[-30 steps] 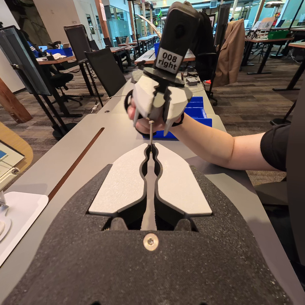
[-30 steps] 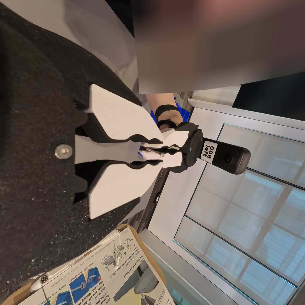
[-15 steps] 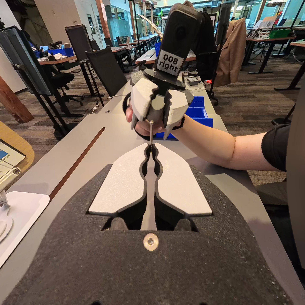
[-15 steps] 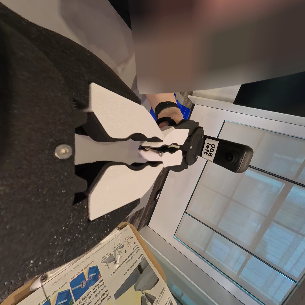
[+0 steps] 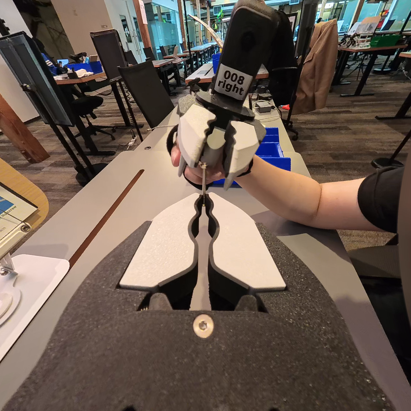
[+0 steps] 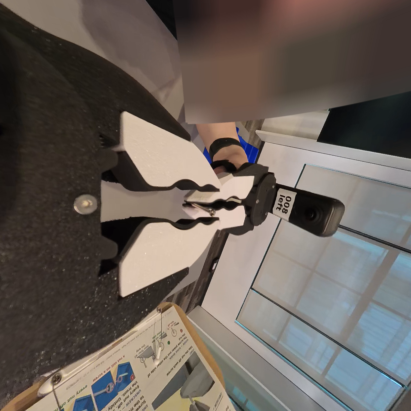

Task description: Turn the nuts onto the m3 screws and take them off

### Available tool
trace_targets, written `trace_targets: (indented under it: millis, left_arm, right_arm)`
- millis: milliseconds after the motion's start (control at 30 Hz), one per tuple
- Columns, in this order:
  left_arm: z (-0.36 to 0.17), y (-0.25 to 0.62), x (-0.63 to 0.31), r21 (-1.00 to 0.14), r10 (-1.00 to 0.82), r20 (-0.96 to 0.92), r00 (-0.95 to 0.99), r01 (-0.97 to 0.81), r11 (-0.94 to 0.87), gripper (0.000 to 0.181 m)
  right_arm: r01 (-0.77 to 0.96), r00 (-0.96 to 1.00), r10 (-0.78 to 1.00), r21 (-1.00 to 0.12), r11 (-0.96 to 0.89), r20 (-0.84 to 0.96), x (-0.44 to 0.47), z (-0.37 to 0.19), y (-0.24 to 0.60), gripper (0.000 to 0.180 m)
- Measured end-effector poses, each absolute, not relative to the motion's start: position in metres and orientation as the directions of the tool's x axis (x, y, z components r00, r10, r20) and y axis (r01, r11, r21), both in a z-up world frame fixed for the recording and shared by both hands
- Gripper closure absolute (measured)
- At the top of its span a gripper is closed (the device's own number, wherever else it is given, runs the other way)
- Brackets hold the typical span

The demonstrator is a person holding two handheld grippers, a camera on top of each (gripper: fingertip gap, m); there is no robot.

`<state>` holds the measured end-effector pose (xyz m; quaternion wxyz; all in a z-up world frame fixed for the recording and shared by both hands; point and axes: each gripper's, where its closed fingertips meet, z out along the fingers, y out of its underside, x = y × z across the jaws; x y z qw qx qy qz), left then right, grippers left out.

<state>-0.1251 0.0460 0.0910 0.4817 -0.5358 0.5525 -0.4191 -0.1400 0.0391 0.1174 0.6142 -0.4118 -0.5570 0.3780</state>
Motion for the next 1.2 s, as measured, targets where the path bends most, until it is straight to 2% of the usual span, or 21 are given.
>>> trace_targets:
  millis: [100,167,267,500,600,900,967,1000,1200]
  left_arm:
    - [0.092,0.048,-0.128,-0.98,-0.996,-0.08,0.047,-0.184,0.07,0.179]
    - [0.095,0.05,-0.13,-0.983,-0.996,-0.075,0.056,-0.174,0.064,0.179]
    - [0.095,0.049,-0.13,-0.984,-0.997,-0.069,0.047,-0.169,0.06,0.179]
    - [0.092,0.049,-0.128,-0.98,-0.996,-0.078,0.05,-0.187,0.067,0.179]
    - [0.094,0.053,-0.13,-0.983,-0.995,-0.072,0.066,-0.174,0.06,0.179]
    - [0.092,0.05,-0.127,-0.98,-0.995,-0.078,0.056,-0.185,0.066,0.179]
    - [0.093,0.051,-0.129,-0.982,-0.995,-0.075,0.061,-0.178,0.063,0.179]
    - [0.095,0.052,-0.13,-0.983,-0.995,-0.073,0.066,-0.173,0.061,0.179]
    - [0.094,0.048,-0.128,-0.983,-0.996,-0.072,0.046,-0.174,0.063,0.179]
  right_arm:
    - [0.017,0.098,0.922,-0.927,0.375,0.375,-0.137,0.117,0.04,0.158]
    - [-0.004,0.071,0.924,-0.926,0.377,0.376,-0.134,0.119,0.035,0.167]
    - [-0.023,0.118,0.927,-0.933,0.36,0.355,-0.132,0.123,0.043,0.162]
    - [0.014,0.098,0.922,-0.927,0.374,0.374,-0.14,0.115,0.04,0.155]
    - [0.015,0.084,0.925,-0.928,0.372,0.371,-0.134,0.116,0.039,0.165]
    - [0.018,0.108,0.918,-0.924,0.383,0.383,-0.141,0.116,0.041,0.155]
    - [0.022,0.102,0.921,-0.926,0.376,0.376,-0.137,0.116,0.04,0.159]
    - [0.017,0.078,0.925,-0.929,0.371,0.371,-0.135,0.116,0.037,0.167]
    - [-0.017,0.122,0.925,-0.931,0.365,0.36,-0.139,0.12,0.043,0.157]
